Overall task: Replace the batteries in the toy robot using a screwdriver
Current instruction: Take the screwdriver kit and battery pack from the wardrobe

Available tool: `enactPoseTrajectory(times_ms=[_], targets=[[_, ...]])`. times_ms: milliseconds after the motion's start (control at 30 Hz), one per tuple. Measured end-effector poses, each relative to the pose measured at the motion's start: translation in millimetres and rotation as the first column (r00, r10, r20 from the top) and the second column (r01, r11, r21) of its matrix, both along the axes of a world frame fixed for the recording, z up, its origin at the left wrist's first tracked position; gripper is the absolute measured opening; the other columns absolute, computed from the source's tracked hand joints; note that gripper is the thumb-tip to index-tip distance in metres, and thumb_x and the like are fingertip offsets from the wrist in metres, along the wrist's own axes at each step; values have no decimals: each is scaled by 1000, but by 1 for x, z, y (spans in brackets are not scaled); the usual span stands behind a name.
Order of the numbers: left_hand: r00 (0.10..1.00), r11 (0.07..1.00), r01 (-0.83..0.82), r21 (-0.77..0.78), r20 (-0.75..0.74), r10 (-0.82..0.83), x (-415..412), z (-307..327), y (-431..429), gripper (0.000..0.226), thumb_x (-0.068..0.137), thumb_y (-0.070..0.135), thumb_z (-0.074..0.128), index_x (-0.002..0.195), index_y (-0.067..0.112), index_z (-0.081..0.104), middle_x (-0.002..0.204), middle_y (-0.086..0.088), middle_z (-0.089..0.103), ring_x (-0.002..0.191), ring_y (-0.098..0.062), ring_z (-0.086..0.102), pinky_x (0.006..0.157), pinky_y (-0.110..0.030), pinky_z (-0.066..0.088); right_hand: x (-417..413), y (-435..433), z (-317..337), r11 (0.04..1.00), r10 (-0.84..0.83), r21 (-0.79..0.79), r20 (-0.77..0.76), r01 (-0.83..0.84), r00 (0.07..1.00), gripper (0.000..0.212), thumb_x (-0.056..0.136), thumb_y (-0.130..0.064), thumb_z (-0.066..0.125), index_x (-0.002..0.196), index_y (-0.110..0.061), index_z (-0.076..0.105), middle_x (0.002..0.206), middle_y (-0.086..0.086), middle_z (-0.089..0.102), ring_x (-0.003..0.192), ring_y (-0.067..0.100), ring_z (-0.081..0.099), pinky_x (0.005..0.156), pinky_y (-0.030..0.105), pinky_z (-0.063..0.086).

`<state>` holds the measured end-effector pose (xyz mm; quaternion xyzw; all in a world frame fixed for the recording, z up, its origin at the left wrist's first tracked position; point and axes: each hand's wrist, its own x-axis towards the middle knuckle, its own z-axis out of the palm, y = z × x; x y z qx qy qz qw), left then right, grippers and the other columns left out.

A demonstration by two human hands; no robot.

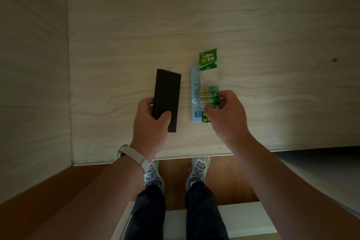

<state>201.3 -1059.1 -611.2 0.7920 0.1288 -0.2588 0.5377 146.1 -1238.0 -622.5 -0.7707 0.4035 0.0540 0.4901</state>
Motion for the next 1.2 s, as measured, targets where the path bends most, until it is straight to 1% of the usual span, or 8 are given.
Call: enactPoseTrajectory(times_ms=[267,400,533,667,733,800,967,1200], targets=[[999,999,-34,-37,-17,33,-5,0,-6,34,92,11,69,111,30,48,97,5,69,73,2,70,55,-13,54,3,2,-7,999,41,-26,-5,-41,999,28,83,-25,73,103,-31,54,86,-14,65,76,-2,64,51,6,44],[999,998,-21,-63,-28,19,-6,0,-10,34,92,11,69,113,27,48,99,4,69,77,0,71,57,-13,54,-3,-7,-11,989,106,-106,-19,-107,994,17,81,-32,71,97,-27,66,91,-6,68,79,2,64,54,6,41],[999,997,-27,-79,-29,25,-5,-1,-10,34,92,11,69,112,29,49,99,5,69,79,-1,71,59,-14,55,-15,-13,-11,973,131,-186,-39,-136,991,33,80,-43,75,105,-28,59,97,-10,51,84,4,53,65,9,34],[999,997,-15,-79,-31,13,-4,0,-8,35,92,13,70,108,35,48,99,7,69,80,-1,72,58,-14,55,-24,-12,-9,967,157,-200,-10,-156,988,31,78,-45,78,98,-39,54,93,-19,44,96,14,52,76,23,45],[1000,997,-11,-76,-26,9,-3,0,-8,35,92,13,70,106,36,48,99,7,69,79,0,71,58,-13,55,-25,-9,-11,960,192,-192,-76,-203,979,36,75,-52,75,102,-32,61,95,-14,51,102,13,47,84,36,50],[1000,997,-11,-81,-27,8,-3,1,-7,36,92,12,69,103,38,48,99,7,69,79,2,71,58,-12,54,-24,-3,-13,956,205,-188,-120,-225,971,48,73,-58,70,109,-27,62,102,-7,56,105,12,43,89,39,48],[1000,997,-17,-71,-27,15,-4,3,-6,37,92,12,70,100,41,48,100,6,69,80,-5,73,59,-12,54,-14,12,-16,965,85,-230,-187,-128,979,66,69,-62,71,120,-22,53,112,-1,44,105,15,39,83,31,37],[999,998,-21,-61,-29,19,-4,0,-2,35,91,11,70,108,34,50,98,6,70,78,1,72,58,-13,54,-5,20,-16,944,16,-318,-216,-86,976,71,69,-53,73,122,-16,44,116,1,39,106,20,39,90,42,45]])
